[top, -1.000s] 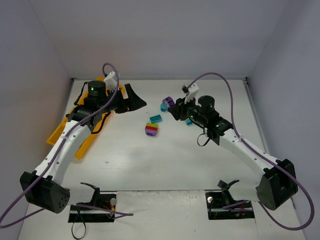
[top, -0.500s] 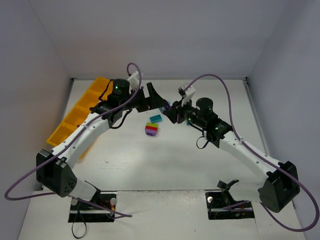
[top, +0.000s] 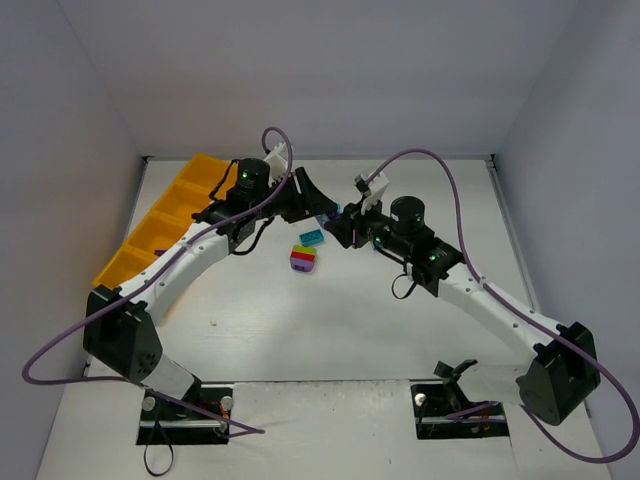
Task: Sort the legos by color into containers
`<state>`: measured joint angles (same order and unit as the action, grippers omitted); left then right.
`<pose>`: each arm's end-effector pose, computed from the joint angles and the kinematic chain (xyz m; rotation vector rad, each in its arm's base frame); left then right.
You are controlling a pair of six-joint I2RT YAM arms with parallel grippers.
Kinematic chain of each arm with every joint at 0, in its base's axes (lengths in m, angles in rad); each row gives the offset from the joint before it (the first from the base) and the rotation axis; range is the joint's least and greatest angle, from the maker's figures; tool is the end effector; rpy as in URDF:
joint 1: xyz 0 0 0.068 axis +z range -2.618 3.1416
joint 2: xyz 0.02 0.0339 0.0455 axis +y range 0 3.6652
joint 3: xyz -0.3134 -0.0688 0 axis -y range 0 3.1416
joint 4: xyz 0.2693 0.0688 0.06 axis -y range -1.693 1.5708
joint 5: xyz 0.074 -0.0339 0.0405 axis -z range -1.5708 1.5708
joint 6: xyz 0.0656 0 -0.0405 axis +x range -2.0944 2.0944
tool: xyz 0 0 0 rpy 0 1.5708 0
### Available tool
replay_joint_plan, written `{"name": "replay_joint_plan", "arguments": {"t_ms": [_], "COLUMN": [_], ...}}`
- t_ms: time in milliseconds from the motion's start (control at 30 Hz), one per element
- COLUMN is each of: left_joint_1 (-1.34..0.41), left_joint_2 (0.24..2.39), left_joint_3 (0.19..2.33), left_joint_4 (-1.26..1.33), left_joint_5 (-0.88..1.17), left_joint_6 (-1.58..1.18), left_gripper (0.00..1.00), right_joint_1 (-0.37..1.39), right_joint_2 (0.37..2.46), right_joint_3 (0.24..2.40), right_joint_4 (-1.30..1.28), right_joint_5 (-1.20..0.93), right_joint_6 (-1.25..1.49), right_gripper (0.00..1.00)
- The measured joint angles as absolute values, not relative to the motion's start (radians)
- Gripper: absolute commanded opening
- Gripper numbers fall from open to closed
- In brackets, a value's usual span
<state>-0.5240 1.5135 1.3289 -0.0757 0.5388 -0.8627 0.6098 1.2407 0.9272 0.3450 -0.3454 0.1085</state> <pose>0.3327 -0.2311 0.4024 0.0817 2.0551 -1.4155 0.2568 0.2065 0.3883 -0.6658 1.4565 0.8291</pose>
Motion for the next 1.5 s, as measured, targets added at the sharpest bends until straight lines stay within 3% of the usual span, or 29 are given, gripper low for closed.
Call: {"name": "replay_joint_plan", "arguments": {"t_ms": [133, 267, 333, 500, 767, 900, 1000, 1100, 1367, 1500], "left_joint_1": [-0.524, -0.515, -0.496, -0.303, -0.015, 0.096, 0.171, 0.217, 0.224, 0.223], "left_joint_2": [1.515, 1.513, 1.506, 1.453, 1.419, 1.467, 1.53, 1.611, 1.744, 1.717], "left_joint_3": [1.328, 1.325, 1.318, 1.286, 1.287, 1.286, 1.285, 1.285, 1.314, 1.33], "left_joint_4": [-0.073, -0.084, -0.112, -0.236, -0.454, -0.485, -0.477, -0.467, -0.485, -0.491], "left_joint_5": [0.538, 0.53, 0.521, 0.424, 0.023, -0.073, -0.107, -0.134, -0.147, -0.146], "left_joint_6": [-0.865, -0.857, -0.84, -0.774, -0.651, -0.637, -0.628, -0.623, -0.615, -0.609], "left_gripper": [0.04, 0.03, 0.03, 0.03, 0.03, 0.04, 0.17, 0.22, 0.61, 0.69], "right_joint_1": [0.611, 0.611, 0.611, 0.611, 0.611, 0.611, 0.611, 0.61, 0.609, 0.608], "right_joint_2": [1.241, 1.242, 1.242, 1.242, 1.206, 1.164, 1.139, 1.121, 1.09, 1.077], "right_joint_3": [0.927, 0.928, 0.93, 0.933, 0.922, 0.907, 0.89, 0.875, 0.847, 0.845], "right_joint_4": [0.346, 0.338, 0.327, 0.296, 0.234, 0.216, 0.212, 0.204, 0.169, 0.165], "right_joint_5": [-0.337, -0.32, -0.31, -0.263, -0.172, -0.145, -0.131, -0.122, -0.091, -0.075], "right_joint_6": [0.118, 0.129, 0.133, 0.13, 0.129, 0.129, 0.129, 0.127, 0.123, 0.121], "right_gripper": [0.62, 0.84, 0.89, 0.91, 0.91, 0.91, 0.91, 0.91, 0.91, 0.92]}}
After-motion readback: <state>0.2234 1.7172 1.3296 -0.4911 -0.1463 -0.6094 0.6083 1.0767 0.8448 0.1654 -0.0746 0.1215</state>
